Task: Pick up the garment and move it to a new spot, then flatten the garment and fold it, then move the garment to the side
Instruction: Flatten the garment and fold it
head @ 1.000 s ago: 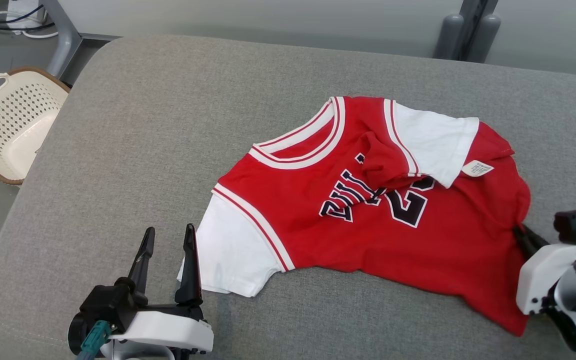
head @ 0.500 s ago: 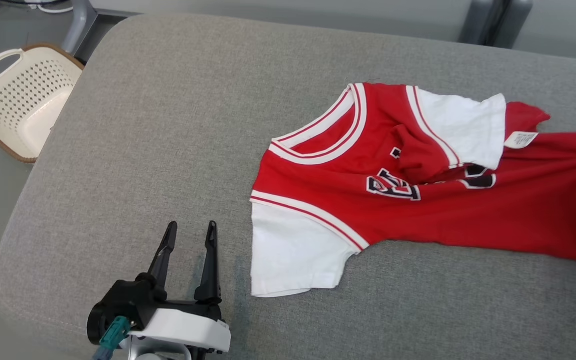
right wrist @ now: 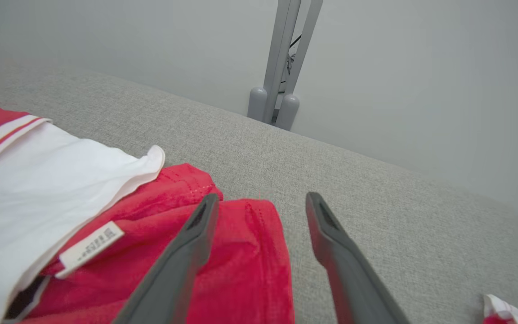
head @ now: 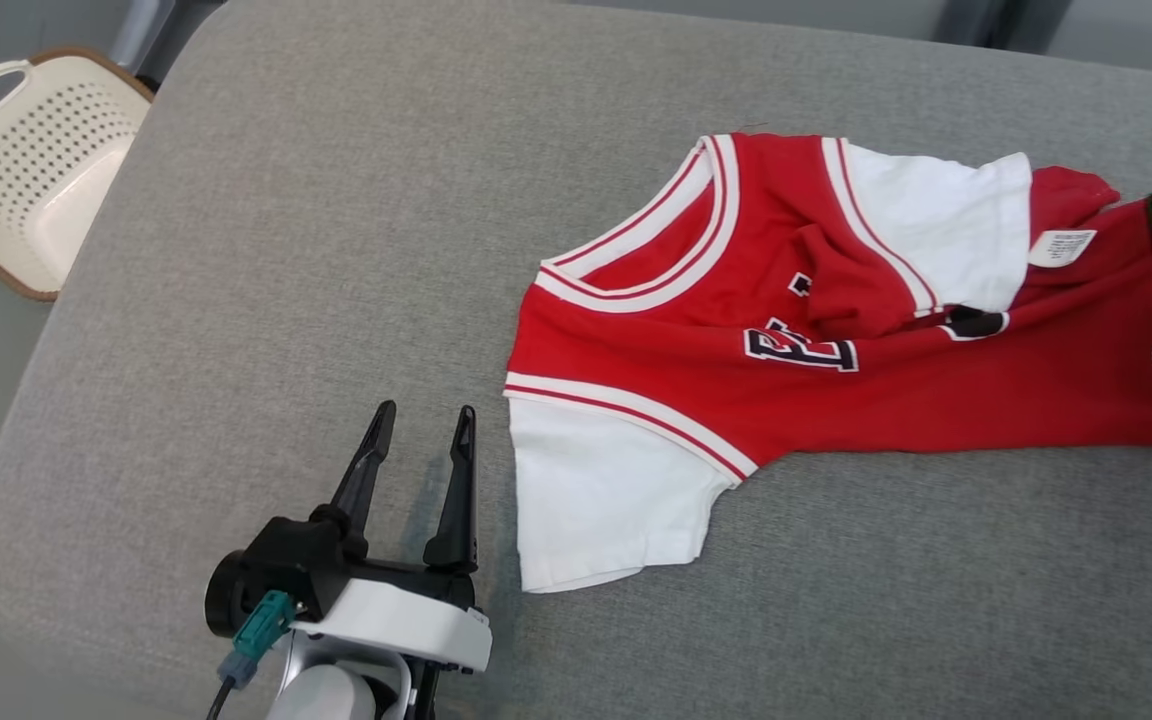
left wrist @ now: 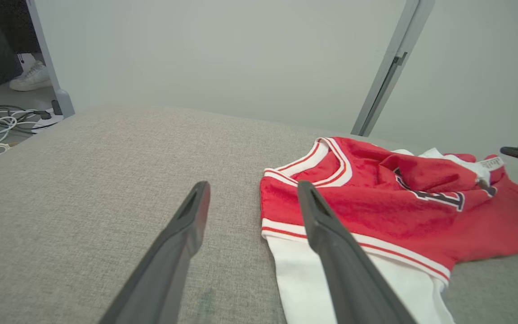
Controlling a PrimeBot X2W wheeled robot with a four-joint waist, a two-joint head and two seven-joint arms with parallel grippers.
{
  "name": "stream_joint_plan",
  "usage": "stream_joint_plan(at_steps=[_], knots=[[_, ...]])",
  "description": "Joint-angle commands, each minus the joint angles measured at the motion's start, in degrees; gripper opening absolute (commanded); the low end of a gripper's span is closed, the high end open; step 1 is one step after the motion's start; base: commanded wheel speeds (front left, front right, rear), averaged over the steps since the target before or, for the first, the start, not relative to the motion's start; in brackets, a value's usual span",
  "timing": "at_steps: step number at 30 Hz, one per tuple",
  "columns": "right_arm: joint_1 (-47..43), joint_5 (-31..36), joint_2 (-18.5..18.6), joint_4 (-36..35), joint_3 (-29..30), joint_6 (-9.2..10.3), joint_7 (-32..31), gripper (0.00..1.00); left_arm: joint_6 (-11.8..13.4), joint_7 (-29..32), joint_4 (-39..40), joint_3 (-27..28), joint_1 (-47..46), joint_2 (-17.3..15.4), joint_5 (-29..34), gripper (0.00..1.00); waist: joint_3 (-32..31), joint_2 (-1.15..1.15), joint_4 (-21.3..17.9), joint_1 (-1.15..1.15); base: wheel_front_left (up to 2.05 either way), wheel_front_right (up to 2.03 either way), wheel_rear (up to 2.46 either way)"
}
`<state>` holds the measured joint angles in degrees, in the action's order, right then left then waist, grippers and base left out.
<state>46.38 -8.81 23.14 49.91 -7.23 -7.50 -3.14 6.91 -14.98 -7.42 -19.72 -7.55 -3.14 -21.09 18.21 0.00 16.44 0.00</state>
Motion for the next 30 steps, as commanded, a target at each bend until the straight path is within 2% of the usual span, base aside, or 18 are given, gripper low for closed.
stream_joint_plan(at_steps=[1, 8, 15, 18, 23, 26, 30], knots=[[0.51, -0.18, 0.13, 0.53, -0.23, 0.01, 1.48, 1.00, -0.25, -0.26, -0.17, 0.07, -1.28, -0.19, 0.46, 1.00, -0.76, 0.00, -1.17, 0.00, 0.00, 0.00, 0.00], [-0.56, -2.80, -0.66, -1.01, -1.86, 0.01, 9.95, 1.00, -0.44, -0.26, -0.23, 1.59, -2.13, -0.56, 1.01, 1.00, -3.37, 0.00, -6.10, 0.00, 0.00, 0.00, 0.00], [-9.80, -4.83, -2.28, -8.92, 1.14, 0.01, 17.25, 1.00, -0.86, -0.26, 1.49, 2.82, 0.19, -0.87, 1.99, 1.00, -5.71, 0.00, -10.28, 0.00, 0.00, 0.00, 0.00], [-15.80, -3.82, -4.51, -14.64, 4.44, 0.01, 18.07, 1.00, -0.88, -0.27, 2.39, 3.69, 1.17, -0.86, 2.17, 1.00, -6.37, 0.00, -11.83, 0.00, 0.00, 0.00, 0.00], [-25.19, -0.30, -10.74, -26.25, 9.54, 0.01, 18.41, 1.00, -1.52, -0.27, 2.65, 5.86, 3.67, -1.03, 2.21, 1.00, -7.37, 0.00, -13.86, 0.00, 0.00, 0.00, 0.00], [-30.62, 1.54, -14.99, -32.49, 10.81, 0.01, 18.42, 1.00, -1.84, -0.26, 2.59, 6.88, 5.27, -1.04, 2.91, 1.00, -8.16, 0.00, -14.29, 0.00, 0.00, 0.00, 0.00], [-36.38, 2.71, -18.28, -38.04, 11.28, 0.01, 18.43, 1.00, -2.14, -0.27, 2.71, 8.34, 7.65, -0.90, 3.48, 1.00, -9.36, 0.00, -14.28, 0.00, 0.00, 0.00, 0.00]])
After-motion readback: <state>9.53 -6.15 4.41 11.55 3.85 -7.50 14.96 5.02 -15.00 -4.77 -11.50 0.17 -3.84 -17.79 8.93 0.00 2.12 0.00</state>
